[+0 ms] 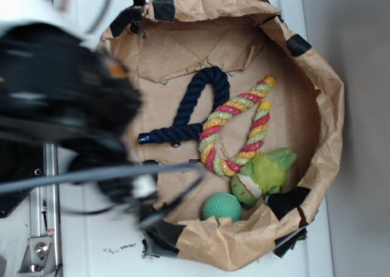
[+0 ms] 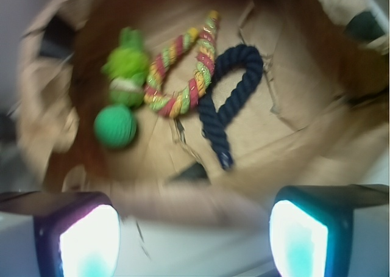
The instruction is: Grab the green ball.
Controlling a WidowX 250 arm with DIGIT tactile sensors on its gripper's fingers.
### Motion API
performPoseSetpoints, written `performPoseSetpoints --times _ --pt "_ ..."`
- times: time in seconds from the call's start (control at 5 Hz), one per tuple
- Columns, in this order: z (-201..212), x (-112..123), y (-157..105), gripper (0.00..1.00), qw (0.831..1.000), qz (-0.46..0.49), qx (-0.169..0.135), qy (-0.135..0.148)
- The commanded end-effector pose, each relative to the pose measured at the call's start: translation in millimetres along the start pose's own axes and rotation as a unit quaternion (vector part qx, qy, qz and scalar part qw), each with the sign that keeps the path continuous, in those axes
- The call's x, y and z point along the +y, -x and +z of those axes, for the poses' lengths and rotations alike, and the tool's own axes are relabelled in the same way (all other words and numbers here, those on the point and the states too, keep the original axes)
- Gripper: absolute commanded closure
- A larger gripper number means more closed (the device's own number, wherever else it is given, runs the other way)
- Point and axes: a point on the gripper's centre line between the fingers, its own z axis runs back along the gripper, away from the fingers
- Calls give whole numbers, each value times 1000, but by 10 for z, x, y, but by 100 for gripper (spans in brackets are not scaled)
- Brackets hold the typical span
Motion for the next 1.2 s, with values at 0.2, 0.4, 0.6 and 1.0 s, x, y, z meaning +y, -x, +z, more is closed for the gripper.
performPoseSetpoints --times 0.2,0.4,0.6,1.0 --pt "-795 -297 -448 0 991 125 49 28" --pt "-1067 -437 -454 0 986 140 82 25" --pt "-1026 -637 -434 0 981 142 104 82" --pt "-1183 -732 -225 0 975 139 149 86"
